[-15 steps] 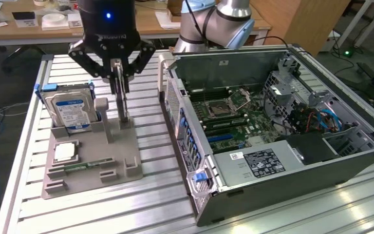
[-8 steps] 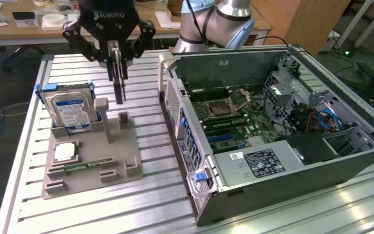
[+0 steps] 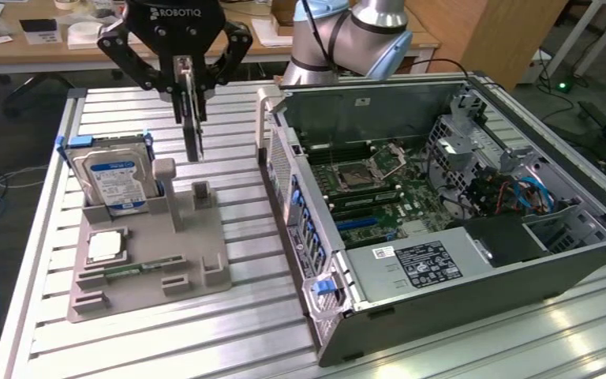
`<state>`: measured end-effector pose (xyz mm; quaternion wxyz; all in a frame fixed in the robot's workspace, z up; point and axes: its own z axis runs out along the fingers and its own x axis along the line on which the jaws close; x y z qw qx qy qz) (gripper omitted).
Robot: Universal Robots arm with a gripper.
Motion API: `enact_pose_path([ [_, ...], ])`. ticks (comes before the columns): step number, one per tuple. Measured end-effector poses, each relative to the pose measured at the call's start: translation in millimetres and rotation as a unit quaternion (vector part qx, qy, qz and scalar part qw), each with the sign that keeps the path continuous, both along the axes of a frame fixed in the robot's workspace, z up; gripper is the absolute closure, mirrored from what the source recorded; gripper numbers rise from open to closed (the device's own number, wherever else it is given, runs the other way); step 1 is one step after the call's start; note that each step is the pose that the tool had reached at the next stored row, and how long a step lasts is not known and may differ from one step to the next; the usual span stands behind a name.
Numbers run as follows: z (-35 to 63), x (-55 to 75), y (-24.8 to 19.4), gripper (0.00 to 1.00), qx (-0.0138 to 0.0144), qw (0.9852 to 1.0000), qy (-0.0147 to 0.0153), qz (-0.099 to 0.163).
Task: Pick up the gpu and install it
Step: 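Pick up the gpu and move the gpu toward the slot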
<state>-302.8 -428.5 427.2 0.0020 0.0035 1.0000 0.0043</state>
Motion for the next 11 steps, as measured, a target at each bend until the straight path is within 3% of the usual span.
enact_pose_path([
  [11,-0.3,31.2,0.0,0.72,0.0001,1.0000,-0.0001,0.000],
])
